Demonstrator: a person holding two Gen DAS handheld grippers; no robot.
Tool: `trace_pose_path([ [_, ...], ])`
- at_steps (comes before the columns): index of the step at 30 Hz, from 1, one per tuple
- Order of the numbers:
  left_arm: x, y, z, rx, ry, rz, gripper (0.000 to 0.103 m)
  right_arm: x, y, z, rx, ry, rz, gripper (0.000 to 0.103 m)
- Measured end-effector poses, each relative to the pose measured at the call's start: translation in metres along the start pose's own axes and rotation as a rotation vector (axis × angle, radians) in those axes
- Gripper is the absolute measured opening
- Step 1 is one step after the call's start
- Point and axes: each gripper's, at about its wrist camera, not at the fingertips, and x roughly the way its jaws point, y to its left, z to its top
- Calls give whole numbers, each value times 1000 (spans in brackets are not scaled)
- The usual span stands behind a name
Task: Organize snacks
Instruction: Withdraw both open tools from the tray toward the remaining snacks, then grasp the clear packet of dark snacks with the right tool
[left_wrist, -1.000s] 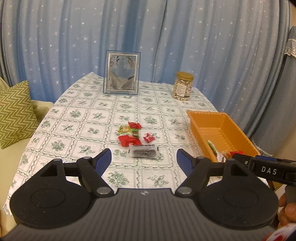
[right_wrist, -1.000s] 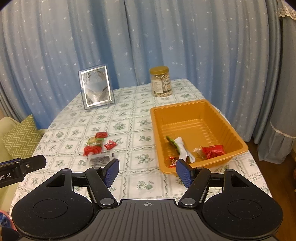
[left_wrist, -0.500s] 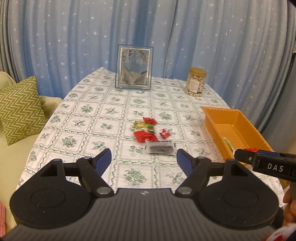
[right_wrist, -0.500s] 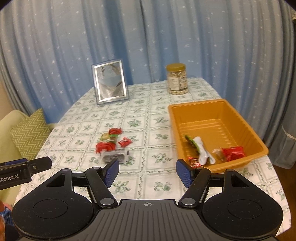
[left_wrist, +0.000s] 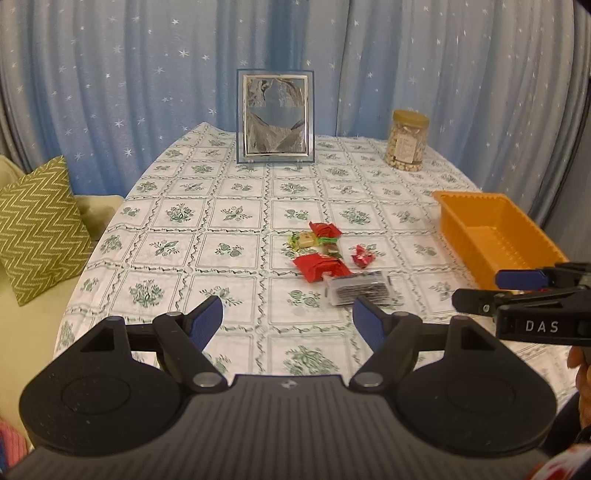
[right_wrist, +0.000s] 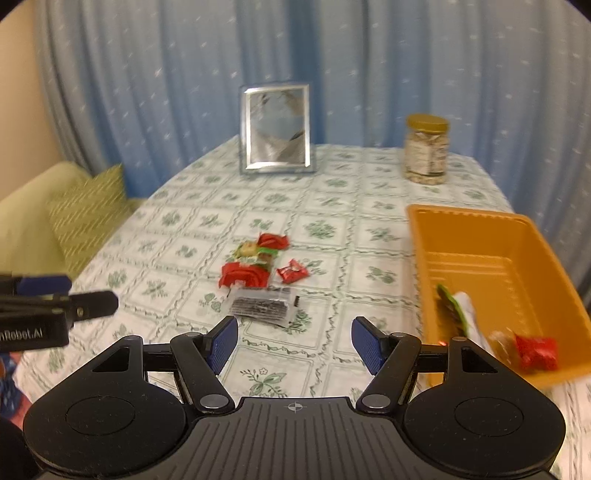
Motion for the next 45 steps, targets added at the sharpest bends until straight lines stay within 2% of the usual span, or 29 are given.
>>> trace_pose_path([
  [6,41,10,3,38,31,-14,76,49,4,5,-126,57,60,69],
  [9,60,14,3,60,38,-25,79,73,6,8,-191,80,75,77],
  [13,84,19,3,91,38,-34,81,99,6,13,-252,100,95,79],
  [18,103,26,3,87,50,-46,81,128,12,15,-389,117,110,80],
  [25,114,28,3,80,61,-66,81,160,12,13,-470,141,152,80],
  [28,117,29,3,76,64,-71,81,165,10,16,-447,145,185,79],
  [29,118,29,2,74,68,-74,81,166,10,17,-434,152,195,78],
  [30,119,29,2,74,71,-76,81,166,9,18,-425,162,209,69],
  [36,123,32,1,71,81,-72,81,157,13,19,-391,207,237,47],
  [41,122,32,1,68,80,-66,81,149,16,14,-360,223,285,44],
  [45,122,30,2,74,79,-64,81,153,22,13,-365,190,273,46],
])
